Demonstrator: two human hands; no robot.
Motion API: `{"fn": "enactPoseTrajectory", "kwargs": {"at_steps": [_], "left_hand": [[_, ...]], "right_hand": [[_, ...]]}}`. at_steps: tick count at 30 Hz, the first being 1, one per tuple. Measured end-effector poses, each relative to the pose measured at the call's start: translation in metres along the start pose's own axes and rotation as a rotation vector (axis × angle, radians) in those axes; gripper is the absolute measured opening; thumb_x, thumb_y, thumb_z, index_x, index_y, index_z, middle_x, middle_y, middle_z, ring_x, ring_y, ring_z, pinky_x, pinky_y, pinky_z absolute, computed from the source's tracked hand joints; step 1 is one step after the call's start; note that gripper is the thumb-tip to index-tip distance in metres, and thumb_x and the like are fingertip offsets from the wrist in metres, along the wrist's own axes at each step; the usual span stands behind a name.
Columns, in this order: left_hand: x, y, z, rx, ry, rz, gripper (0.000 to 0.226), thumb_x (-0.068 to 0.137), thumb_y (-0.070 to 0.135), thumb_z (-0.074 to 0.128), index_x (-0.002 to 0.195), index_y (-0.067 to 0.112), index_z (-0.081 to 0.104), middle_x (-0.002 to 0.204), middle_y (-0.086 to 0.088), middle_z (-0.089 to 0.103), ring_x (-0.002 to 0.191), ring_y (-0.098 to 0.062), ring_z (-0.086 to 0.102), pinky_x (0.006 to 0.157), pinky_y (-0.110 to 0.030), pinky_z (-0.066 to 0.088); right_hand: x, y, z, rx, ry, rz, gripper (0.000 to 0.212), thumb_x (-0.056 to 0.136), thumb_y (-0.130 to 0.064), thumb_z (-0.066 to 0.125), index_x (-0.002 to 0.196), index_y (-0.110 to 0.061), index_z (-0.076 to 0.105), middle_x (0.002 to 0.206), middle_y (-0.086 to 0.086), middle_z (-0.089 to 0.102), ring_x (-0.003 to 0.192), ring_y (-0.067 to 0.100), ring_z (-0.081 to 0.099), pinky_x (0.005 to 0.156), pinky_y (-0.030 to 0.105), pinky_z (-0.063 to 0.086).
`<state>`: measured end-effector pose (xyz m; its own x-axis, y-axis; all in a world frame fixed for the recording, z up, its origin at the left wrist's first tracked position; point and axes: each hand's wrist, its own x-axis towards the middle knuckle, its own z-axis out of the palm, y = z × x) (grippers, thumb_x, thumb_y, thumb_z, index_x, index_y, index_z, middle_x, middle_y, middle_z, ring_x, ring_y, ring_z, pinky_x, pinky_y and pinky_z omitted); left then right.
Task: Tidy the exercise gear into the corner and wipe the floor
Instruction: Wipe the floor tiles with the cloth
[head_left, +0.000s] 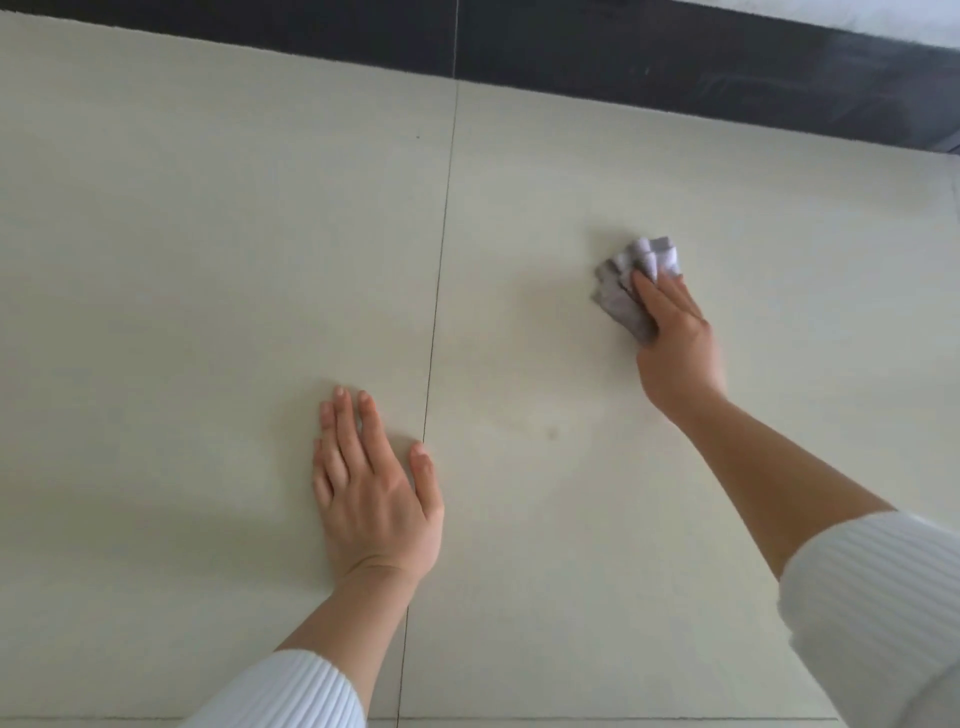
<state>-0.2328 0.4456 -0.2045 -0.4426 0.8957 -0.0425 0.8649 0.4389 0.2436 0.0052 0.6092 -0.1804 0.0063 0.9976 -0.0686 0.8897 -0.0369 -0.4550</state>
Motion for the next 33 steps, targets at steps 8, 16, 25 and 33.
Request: {"fn": "enactPoseTrajectory", "kwargs": {"at_steps": [8, 16, 25, 33], "left_hand": [[0.000, 0.001, -0.001, -0.024, -0.009, -0.008, 0.066, 0.088, 0.037, 0.034, 0.145, 0.003, 0.030, 0.154, -0.017, 0.026, 0.144, -0.031, 0.019, 0.113, -0.046, 0.022], [0.001, 0.000, 0.003, -0.051, 0.033, 0.009, 0.065, 0.088, 0.037, 0.035, 0.144, 0.004, 0.030, 0.154, -0.016, 0.027, 0.144, -0.030, 0.020, 0.114, -0.044, 0.021], [0.001, -0.004, 0.008, -0.089, 0.072, 0.054, 0.066, 0.091, 0.039, 0.030, 0.146, 0.003, 0.030, 0.156, -0.014, 0.026, 0.145, -0.027, 0.019, 0.117, -0.039, 0.015], [0.001, -0.011, 0.004, -0.243, 0.060, 0.089, 0.064, 0.086, 0.021, 0.030, 0.145, -0.003, 0.031, 0.156, -0.017, 0.024, 0.147, -0.026, 0.014, 0.120, -0.037, 0.009]], "right_hand": [[-0.103, -0.053, 0.026, -0.050, -0.190, -0.253, 0.085, 0.068, 0.022, 0.039, 0.143, -0.018, 0.045, 0.153, -0.003, 0.034, 0.144, 0.023, 0.023, 0.109, 0.037, 0.036], [-0.137, 0.012, -0.009, -0.309, -0.390, -0.819, 0.083, 0.069, 0.009, 0.022, 0.141, -0.022, 0.047, 0.152, -0.004, 0.036, 0.140, 0.018, 0.033, 0.101, 0.033, 0.046], [-0.055, -0.090, 0.036, -0.140, -0.244, -0.168, 0.071, 0.082, 0.003, 0.041, 0.147, -0.022, 0.026, 0.157, -0.006, 0.019, 0.143, 0.023, 0.011, 0.108, 0.039, 0.035], [-0.125, -0.085, 0.021, -0.183, -0.582, -0.650, 0.085, 0.082, 0.013, 0.038, 0.150, -0.034, 0.020, 0.159, -0.017, 0.008, 0.147, 0.008, 0.000, 0.107, 0.032, 0.032]]}}
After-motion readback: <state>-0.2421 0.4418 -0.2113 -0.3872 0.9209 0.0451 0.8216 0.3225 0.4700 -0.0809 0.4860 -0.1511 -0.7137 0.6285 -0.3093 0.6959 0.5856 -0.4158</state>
